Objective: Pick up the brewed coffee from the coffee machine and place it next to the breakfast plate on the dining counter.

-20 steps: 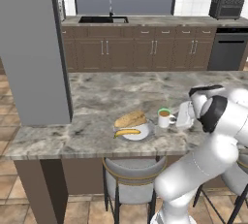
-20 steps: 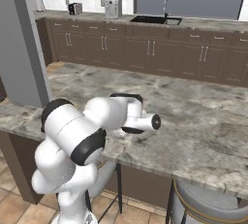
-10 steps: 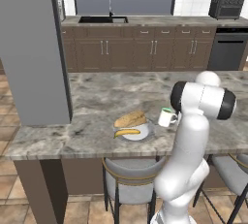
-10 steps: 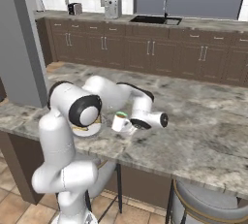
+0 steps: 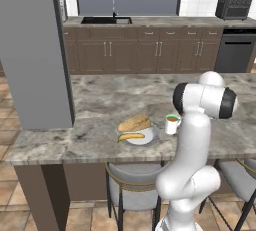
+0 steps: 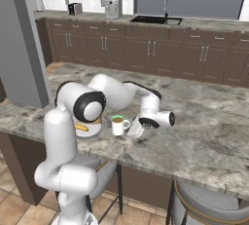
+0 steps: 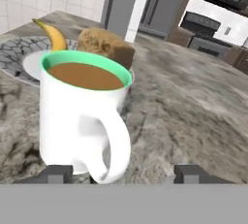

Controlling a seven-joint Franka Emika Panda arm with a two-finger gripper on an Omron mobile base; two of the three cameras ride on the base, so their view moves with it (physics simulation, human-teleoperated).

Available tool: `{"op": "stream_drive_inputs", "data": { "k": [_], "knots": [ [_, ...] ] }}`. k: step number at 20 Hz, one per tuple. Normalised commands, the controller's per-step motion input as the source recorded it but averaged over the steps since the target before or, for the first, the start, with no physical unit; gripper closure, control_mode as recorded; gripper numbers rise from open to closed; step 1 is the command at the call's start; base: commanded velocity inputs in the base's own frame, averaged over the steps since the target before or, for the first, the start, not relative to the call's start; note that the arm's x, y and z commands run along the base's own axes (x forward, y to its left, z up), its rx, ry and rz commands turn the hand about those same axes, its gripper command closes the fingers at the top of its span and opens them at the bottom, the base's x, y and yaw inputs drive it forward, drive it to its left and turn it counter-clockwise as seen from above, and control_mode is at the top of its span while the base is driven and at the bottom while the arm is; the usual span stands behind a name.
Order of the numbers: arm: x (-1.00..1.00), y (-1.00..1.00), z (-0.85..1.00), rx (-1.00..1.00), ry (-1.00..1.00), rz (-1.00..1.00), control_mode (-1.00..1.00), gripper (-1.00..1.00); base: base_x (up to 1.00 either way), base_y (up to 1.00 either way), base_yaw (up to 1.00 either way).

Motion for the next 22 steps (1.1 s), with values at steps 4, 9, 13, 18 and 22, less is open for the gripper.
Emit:
{"op": "stream_drive_inputs", "data": {
  "k": [4,9,13,18,22],
  "knots": [
    [0.00,0.39,0.26,-0.16,-0.04,0.00,-1.00,-1.00,0.00,0.00,0.00],
    [-0.35,0.06,0.68,-0.13,-0.02,0.00,-1.00,-1.00,0.00,0.00,0.00],
    [-0.87,0.00,1.00,-0.12,-0.05,0.00,-1.00,-1.00,0.00,0.00,0.00],
    [-0.90,0.06,0.94,-0.13,-0.05,0.02,-1.00,-1.00,0.00,0.00,0.00],
    [-0.71,0.15,0.45,-0.14,-0.11,0.00,-1.00,-1.00,0.00,0.00,0.00]
  ]
}}
